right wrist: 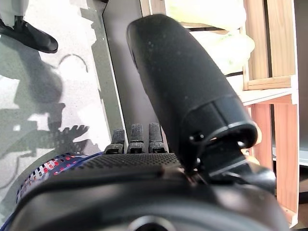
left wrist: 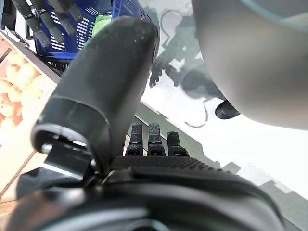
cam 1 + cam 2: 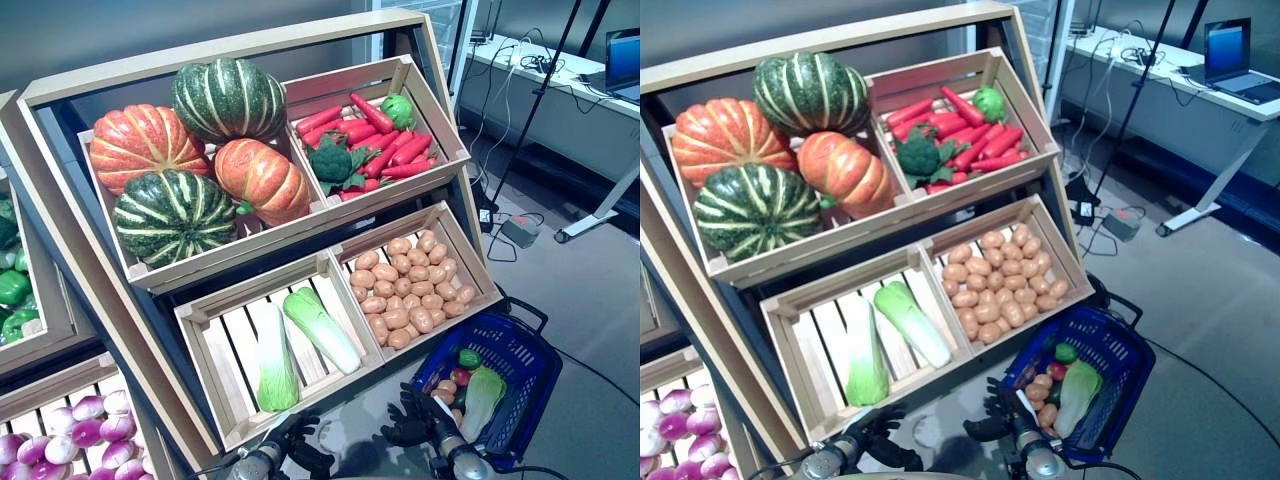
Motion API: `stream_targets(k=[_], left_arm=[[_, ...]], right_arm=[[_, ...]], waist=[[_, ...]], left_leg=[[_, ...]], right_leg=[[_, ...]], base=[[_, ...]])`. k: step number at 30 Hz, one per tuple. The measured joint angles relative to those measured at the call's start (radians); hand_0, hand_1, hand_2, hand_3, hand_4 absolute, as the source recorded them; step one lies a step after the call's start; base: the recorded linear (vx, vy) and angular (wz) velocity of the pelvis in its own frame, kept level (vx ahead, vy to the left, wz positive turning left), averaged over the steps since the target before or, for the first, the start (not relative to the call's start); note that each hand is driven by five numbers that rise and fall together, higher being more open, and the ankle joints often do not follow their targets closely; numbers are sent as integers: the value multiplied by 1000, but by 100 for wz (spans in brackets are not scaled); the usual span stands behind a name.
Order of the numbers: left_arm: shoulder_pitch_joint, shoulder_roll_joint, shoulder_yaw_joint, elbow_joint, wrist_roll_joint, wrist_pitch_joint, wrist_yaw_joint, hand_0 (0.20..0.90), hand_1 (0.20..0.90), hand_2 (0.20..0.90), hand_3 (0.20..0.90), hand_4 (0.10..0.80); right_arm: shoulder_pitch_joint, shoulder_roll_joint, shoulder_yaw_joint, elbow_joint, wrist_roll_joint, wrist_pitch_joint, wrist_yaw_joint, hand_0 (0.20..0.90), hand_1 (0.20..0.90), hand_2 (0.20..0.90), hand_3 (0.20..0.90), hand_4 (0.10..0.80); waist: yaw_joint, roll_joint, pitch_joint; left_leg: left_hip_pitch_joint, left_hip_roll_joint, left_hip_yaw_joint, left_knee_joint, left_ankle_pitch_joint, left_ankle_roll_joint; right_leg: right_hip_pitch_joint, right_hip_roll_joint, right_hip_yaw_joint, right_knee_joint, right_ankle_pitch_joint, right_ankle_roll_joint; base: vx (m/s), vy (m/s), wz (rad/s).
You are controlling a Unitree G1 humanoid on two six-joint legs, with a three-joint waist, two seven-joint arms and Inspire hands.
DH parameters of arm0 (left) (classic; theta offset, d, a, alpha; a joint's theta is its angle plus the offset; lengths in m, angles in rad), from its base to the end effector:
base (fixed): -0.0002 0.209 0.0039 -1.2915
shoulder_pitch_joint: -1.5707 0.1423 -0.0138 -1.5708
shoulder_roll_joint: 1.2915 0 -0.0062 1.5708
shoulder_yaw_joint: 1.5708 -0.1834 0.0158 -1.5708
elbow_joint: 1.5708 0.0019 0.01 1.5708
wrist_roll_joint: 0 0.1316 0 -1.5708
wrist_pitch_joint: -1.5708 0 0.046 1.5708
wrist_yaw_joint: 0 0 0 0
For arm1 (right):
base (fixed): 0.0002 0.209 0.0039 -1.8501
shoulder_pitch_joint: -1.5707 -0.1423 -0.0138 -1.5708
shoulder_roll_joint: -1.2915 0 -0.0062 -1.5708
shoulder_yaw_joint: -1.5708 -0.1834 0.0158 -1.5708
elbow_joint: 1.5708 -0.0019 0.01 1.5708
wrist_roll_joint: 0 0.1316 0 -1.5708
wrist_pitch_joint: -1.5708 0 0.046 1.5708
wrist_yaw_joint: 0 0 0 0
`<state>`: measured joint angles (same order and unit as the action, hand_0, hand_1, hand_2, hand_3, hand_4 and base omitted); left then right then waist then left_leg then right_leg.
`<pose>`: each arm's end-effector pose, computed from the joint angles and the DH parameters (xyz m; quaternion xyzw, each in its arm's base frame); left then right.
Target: Put vegetables into the basket
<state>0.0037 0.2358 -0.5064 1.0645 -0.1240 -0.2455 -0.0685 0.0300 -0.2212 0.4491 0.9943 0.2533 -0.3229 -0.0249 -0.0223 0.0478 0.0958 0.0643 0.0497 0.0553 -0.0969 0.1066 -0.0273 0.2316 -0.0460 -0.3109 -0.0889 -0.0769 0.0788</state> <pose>0.0936 0.1800 -0.1025 0.1421 0.4237 -0.1748 0.8773 0.0995 -0.1757 -0.0965 -0.0800 0.3662 0.0806 0.9236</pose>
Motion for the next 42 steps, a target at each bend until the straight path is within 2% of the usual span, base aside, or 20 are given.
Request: stream_targets(k=[9,18,28,31,34,36,39,42], left_arm=[[1,1,-1,-7,1,1,-55,900,900,900,900,800],[-2,10,-38,-37,33,0,-117,900,900,900,900,800],[1,10,-40,-37,43,-3,-80,900,900,900,900,800],[2,12,-39,-41,51,-30,-50,900,900,900,900,800],[15,32,-37,-133,36,-49,-46,900,900,900,900,800],[34,75,-39,-282,22,-69,-50,900,900,900,900,800],[36,124,-25,-462,-95,-113,-65,900,900,900,900,800],[35,127,32,-545,-219,-146,-89,900,900,900,900,800]], right_arm=[[0,-3,-1,0,42,11,69,900,900,900,900,800],[0,-3,-2,1,78,39,103,900,900,900,900,800],[0,-3,-2,2,111,41,143,900,900,900,900,800],[0,-3,-4,2,147,41,156,900,900,900,900,800],[1,-5,-6,0,151,41,163,900,900,900,900,800],[7,-13,-6,-27,152,51,164,900,900,900,900,800],[16,-23,-11,-61,153,65,168,900,900,900,900,800],[26,-24,-17,-61,187,78,173,900,900,900,900,800]], waist=[[0,-4,-3],[-7,-3,-4],[-12,-1,-6],[-13,-1,-6],[-12,-2,-6],[-9,-3,-4],[-3,-3,-4],[-1,-2,-3]], left_leg=[[3,1,-14,0,2,-1],[3,1,-14,0,3,-1],[3,2,-14,0,3,-2],[3,2,-13,0,3,-2],[3,2,-13,0,3,-2],[2,2,-14,0,4,-3],[1,2,-14,0,4,-3],[0,2,-13,0,4,-3]], right_leg=[[7,4,-1,0,-2,-3],[7,3,0,0,-2,-4],[8,4,0,0,-2,-4],[7,4,0,0,-2,-4],[7,4,0,0,-2,-4],[6,4,0,0,-2,-4],[6,4,0,0,-2,-4],[6,4,0,0,-3,-4]], base=[[3,3,3],[0,0,0],[-3,0,0],[0,0,0],[0,0,0],[0,0,0],[0,0,0],[0,0,0]])
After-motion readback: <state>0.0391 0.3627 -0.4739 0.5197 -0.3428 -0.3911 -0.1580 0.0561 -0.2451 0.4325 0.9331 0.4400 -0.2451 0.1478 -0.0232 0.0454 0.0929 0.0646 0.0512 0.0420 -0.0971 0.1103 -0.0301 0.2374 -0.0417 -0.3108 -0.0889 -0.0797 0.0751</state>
